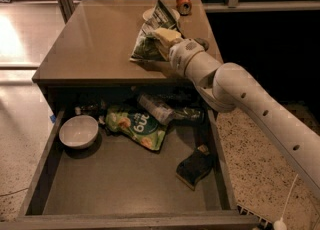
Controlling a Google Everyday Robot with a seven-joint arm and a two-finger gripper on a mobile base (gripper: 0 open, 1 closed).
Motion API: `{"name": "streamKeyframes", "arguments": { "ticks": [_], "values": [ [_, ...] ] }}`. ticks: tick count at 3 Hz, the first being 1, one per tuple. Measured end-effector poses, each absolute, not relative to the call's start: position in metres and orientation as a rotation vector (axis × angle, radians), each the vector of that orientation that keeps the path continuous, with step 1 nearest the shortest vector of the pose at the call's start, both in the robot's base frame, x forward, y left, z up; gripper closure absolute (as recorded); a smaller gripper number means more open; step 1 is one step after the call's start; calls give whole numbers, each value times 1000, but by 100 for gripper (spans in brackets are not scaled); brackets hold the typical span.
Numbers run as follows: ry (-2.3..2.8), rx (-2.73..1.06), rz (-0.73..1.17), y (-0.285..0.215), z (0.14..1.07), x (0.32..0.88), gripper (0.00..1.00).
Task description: Pick green jalapeno chip bag from top drawer and place on counter
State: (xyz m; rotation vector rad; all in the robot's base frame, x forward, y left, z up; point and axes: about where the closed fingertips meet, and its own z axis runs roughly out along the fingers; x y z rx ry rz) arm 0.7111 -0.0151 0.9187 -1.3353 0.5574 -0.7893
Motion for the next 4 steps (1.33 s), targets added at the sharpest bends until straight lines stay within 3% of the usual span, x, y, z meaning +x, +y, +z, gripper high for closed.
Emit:
{"name": "streamKeyframes", "arguments": {
  "ticks": [4],
  "values": [
    [592, -1299, -732, -9, 893, 688, 98]
  ]
}}
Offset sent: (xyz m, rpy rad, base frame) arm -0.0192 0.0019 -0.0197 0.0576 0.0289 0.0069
